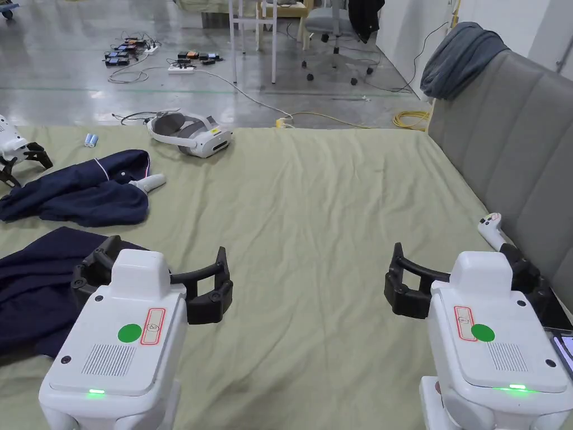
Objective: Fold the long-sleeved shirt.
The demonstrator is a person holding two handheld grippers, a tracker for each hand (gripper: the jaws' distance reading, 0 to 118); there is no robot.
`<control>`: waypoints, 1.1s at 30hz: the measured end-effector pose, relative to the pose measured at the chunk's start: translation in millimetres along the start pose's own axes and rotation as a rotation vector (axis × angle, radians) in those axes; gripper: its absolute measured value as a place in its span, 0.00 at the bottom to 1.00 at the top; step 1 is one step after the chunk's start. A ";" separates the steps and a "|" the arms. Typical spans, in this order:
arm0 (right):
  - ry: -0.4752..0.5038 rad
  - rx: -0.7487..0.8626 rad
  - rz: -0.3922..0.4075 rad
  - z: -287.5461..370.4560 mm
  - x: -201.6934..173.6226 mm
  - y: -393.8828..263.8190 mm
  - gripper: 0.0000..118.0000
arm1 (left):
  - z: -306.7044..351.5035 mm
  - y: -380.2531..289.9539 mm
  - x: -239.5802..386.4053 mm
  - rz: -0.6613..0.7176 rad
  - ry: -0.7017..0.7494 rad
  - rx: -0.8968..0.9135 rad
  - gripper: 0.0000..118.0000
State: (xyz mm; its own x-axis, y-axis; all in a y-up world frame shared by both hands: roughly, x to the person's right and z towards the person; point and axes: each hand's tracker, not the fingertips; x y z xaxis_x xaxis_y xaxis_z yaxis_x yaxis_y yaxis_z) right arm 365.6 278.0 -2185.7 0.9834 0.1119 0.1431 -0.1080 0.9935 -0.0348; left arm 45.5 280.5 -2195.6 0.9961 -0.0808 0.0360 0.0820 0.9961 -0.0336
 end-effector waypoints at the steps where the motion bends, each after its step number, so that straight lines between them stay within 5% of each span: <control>1: -0.002 -0.002 0.002 -0.1 -0.1 -0.2 1.00 | 0.0 0.3 -0.1 0.003 0.002 0.001 0.94; 33: 0.017 0.011 -0.021 -2.9 -5.2 8.3 1.00 | -6.3 6.4 -1.3 0.020 0.001 0.023 0.94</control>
State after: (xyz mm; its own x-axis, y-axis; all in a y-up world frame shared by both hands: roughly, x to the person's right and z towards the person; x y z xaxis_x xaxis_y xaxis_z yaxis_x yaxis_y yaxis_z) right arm 360.0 285.6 -2189.6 0.9878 0.0905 0.1266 -0.0885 0.9958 -0.0214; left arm 45.0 286.7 -2202.2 0.9975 -0.0612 0.0346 0.0616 0.9980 -0.0112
